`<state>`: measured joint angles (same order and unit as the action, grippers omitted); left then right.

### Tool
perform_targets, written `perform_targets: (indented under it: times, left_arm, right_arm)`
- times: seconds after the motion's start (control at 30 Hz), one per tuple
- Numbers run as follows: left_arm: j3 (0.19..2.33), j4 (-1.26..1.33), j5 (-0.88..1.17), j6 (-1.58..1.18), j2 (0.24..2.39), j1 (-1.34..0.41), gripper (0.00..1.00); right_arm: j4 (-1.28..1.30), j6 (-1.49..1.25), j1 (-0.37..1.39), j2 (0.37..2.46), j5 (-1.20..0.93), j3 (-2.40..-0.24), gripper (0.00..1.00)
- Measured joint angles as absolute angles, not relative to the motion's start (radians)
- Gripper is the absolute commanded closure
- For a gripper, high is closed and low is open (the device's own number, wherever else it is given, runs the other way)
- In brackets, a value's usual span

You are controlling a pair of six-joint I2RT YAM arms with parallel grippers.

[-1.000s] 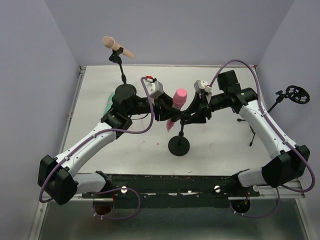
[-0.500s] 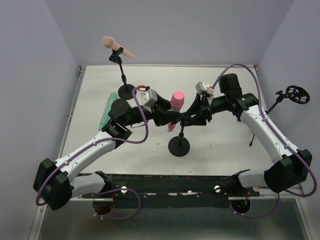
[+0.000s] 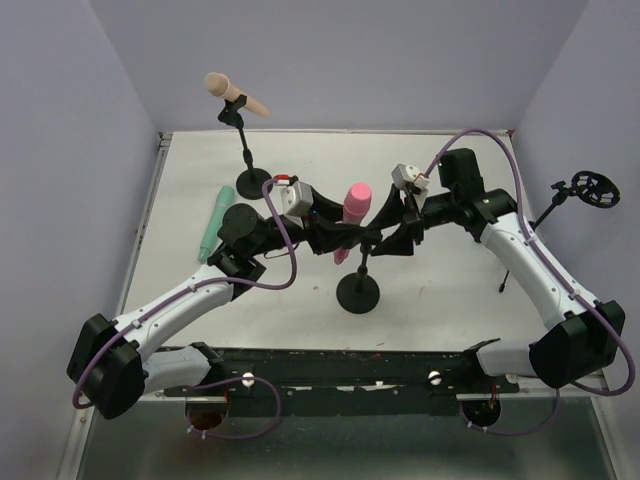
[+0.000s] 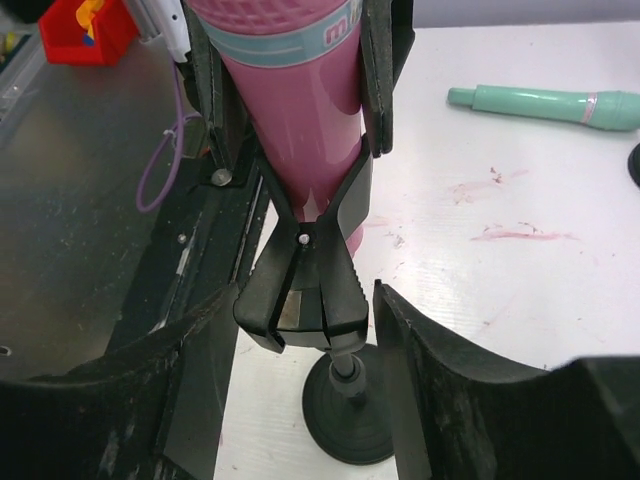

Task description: Attach the microphones to the stand

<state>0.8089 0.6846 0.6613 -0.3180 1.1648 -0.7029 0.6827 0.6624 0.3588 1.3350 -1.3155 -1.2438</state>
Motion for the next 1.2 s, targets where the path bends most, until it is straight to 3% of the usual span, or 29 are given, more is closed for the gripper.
perform_targets:
  times: [0.13,0.2,0.47,0.57,0.67,0.8,0.93,1.2]
  left_arm:
    - [0.797,0.701,0.661,-0.318,1.159,-0.707,1.00]
    - [0.797,0.701,0.661,-0.318,1.159,-0.707,1.00]
    - [0.796,0.704,0.661,-0.318,1.159,-0.707,1.00]
    - [0.796,0.704,0.661,-0.318,1.159,-0.707,1.00]
    - [0.796,0.704,0.661,-0.318,1.159,-0.707,1.00]
    - [0.796,0.707,0.662,-0.319,1.158,-0.709,1.00]
    - [0.786,0.713,0.656,-0.323,1.156,-0.709,1.00]
    - [0.700,0.812,0.599,-0.348,1.144,-0.732,1.00]
  right_arm:
    - [0.686,0.650,0.359,1.327,-1.314,-1.243,0.14]
    - [0.696,0.656,0.359,1.322,-1.310,-1.244,0.12]
    - [0.750,0.697,0.353,1.313,-1.298,-1.264,0.16]
    - [0.758,0.702,0.353,1.313,-1.298,-1.269,0.31]
    - [0.768,0.715,0.353,1.314,-1.298,-1.283,0.59]
    - [0.780,0.733,0.350,1.317,-1.296,-1.295,0.86]
    - [0.783,0.738,0.350,1.317,-1.300,-1.296,0.92]
    - [0.725,0.683,0.347,1.293,-1.326,-1.250,0.86]
